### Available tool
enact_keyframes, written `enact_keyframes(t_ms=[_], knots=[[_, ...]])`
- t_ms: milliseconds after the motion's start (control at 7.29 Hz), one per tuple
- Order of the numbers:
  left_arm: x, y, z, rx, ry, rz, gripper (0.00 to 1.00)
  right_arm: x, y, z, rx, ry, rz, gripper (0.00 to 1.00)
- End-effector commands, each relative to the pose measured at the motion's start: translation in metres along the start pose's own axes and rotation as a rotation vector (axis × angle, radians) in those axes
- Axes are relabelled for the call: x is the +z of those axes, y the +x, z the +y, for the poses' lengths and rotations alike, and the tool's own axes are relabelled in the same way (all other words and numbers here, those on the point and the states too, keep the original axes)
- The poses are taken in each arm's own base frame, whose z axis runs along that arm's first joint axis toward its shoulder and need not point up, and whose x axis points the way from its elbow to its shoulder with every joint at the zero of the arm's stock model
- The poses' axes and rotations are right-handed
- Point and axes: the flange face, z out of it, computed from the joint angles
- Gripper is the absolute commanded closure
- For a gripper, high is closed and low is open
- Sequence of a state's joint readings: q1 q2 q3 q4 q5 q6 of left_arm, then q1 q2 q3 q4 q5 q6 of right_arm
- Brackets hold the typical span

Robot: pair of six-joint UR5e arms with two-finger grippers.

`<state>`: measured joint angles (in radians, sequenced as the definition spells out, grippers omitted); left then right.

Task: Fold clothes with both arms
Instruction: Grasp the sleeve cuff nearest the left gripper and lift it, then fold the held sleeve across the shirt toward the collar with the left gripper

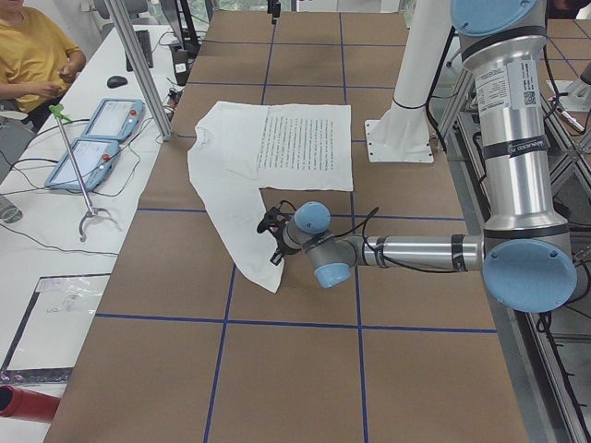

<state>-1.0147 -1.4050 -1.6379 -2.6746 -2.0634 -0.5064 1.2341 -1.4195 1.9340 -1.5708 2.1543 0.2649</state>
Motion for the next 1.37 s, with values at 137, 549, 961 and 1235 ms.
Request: enact_keyframes(t_ms=[137, 549, 961, 1235], knots=[[-0.011, 0.041, -0.197, -0.056, 0.047, -0.049, 1.00, 0.000, -0.001, 0.000, 0.003, -0.002, -0.003, 0.00], [-0.016, 0.134, -0.350, -0.178, 0.025, -0.057, 1.00, 0.001, 0.000, -0.001, 0.009, -0.003, -0.002, 0.00], [0.066, 0.311, -0.429, -0.397, 0.025, 0.006, 1.00, 0.002, 0.001, 0.001, 0.011, -0.007, -0.001, 0.00], [0.107, 0.440, -0.443, -0.474, 0.034, 0.035, 1.00, 0.003, 0.003, 0.001, 0.016, -0.008, 0.000, 0.00]])
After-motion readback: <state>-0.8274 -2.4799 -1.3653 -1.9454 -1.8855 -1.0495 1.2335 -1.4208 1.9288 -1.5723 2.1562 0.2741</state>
